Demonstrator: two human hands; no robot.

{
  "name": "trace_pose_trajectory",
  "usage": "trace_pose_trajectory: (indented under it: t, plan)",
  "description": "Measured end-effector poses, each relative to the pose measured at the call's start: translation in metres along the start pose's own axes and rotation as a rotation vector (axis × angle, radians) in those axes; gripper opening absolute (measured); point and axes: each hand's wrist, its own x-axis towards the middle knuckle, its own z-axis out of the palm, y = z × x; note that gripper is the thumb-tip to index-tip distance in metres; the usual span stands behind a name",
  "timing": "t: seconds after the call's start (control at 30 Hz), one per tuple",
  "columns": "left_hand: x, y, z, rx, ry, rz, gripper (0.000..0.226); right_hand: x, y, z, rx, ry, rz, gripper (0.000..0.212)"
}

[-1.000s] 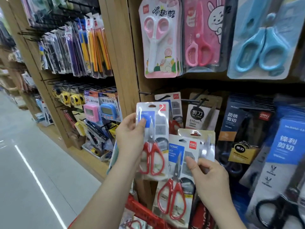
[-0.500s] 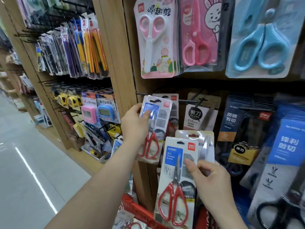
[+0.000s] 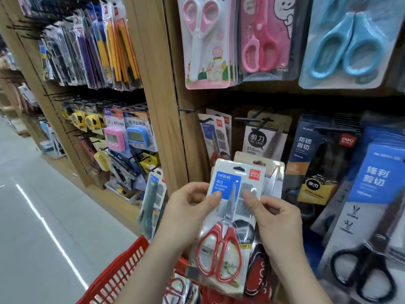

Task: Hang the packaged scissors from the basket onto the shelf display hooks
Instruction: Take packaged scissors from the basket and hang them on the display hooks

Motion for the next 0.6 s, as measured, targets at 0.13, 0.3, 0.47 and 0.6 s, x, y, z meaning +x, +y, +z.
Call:
trace_pose_trajectory:
  t: [0.13,0.3,0.47,0.6]
  plan:
    - [-0.002,-0.011,0.005,-0.074,0.167,-0.017,0.011,-0.006,-0.001,0.008,-0.003,-0.018,-0.013,0.052]
    - [-0.004,-0.022,0.004,-0.129,0.282,-0.046,0.012,-0.006,-0.005,0.011,0.022,-0.047,0.099,0.039]
    - [0.013,-0.016,-0.021,-0.282,0.457,-0.071,0.016,-0.001,-0.007,0.006,-0.143,-0.066,0.078,0.04]
    - [0.038,0.016,-0.024,-0.339,0.42,0.06,0.012,0.002,-0.006,0.001,-0.143,-0.09,0.035,0.049]
